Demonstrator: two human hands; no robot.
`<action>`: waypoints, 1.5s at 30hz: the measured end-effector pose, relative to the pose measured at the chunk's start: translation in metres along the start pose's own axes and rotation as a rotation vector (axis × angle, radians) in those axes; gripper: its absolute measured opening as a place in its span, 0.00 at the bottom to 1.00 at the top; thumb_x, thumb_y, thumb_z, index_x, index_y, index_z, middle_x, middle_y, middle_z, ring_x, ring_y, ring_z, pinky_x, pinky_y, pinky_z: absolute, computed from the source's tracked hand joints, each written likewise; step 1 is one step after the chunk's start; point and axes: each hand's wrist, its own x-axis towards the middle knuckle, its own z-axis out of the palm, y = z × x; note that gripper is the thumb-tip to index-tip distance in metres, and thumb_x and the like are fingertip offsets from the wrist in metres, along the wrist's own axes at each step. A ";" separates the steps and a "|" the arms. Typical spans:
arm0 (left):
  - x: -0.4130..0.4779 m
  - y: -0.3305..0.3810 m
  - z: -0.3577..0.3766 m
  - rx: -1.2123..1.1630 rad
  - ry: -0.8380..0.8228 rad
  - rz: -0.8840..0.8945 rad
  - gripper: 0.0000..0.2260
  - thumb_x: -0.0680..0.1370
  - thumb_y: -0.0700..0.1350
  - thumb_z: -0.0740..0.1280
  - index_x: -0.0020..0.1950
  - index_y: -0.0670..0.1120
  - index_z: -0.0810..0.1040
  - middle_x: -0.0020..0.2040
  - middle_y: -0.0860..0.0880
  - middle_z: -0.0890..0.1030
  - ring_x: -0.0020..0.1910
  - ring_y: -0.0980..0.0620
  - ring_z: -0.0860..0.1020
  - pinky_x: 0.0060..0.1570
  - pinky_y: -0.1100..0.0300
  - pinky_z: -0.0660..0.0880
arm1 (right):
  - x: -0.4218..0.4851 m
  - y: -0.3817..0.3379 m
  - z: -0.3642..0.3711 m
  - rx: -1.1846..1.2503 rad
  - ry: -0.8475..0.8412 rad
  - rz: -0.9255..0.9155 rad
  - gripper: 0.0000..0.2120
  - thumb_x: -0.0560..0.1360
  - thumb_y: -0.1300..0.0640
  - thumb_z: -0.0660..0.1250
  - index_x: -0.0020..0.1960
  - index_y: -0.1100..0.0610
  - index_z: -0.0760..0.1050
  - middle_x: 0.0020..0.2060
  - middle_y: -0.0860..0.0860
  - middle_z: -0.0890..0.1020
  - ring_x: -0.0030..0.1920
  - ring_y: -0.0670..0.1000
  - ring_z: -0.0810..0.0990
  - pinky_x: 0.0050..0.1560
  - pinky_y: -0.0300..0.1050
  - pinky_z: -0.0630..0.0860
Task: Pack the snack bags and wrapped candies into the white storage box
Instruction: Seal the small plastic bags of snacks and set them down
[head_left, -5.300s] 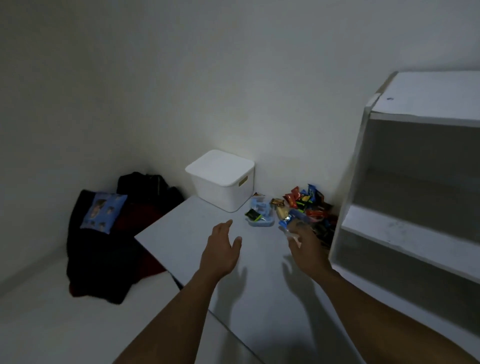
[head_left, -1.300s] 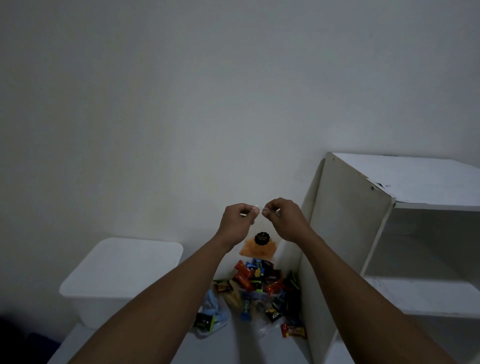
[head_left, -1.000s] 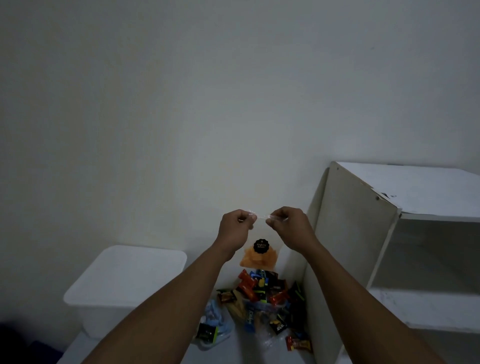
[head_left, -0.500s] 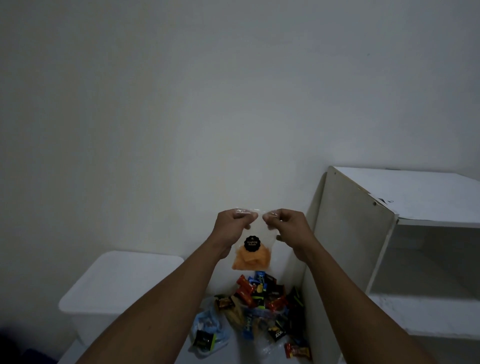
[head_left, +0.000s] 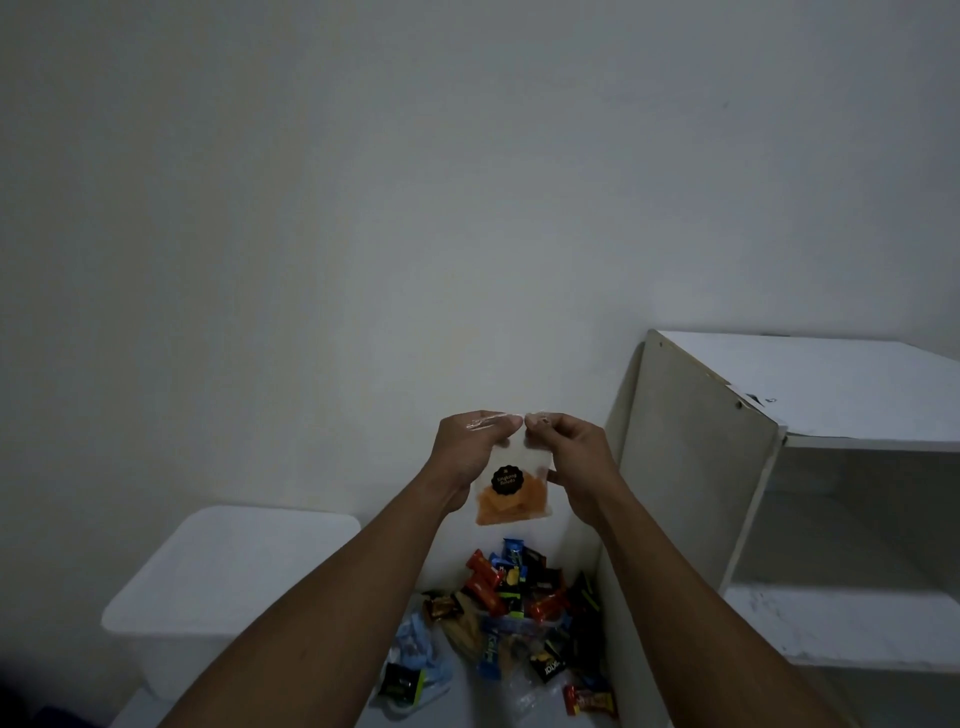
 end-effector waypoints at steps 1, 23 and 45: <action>0.001 0.000 0.000 -0.003 0.002 -0.002 0.05 0.74 0.46 0.74 0.47 0.45 0.85 0.44 0.49 0.85 0.44 0.53 0.79 0.42 0.60 0.72 | 0.000 0.000 0.000 0.011 0.001 0.001 0.08 0.75 0.50 0.72 0.49 0.55 0.84 0.42 0.50 0.85 0.50 0.51 0.82 0.53 0.58 0.79; 0.004 0.001 0.002 -0.080 0.040 -0.026 0.03 0.76 0.45 0.72 0.43 0.49 0.82 0.42 0.53 0.82 0.43 0.52 0.78 0.46 0.55 0.71 | 0.000 -0.005 0.013 0.075 0.102 -0.018 0.06 0.77 0.53 0.70 0.51 0.54 0.82 0.47 0.52 0.85 0.54 0.51 0.82 0.58 0.57 0.76; -0.004 0.004 0.008 -0.228 0.041 -0.046 0.02 0.77 0.46 0.70 0.48 0.49 0.82 0.47 0.53 0.83 0.45 0.54 0.80 0.47 0.55 0.70 | -0.003 -0.009 0.009 0.116 0.131 -0.003 0.09 0.73 0.55 0.75 0.52 0.56 0.84 0.48 0.50 0.86 0.54 0.49 0.82 0.56 0.50 0.75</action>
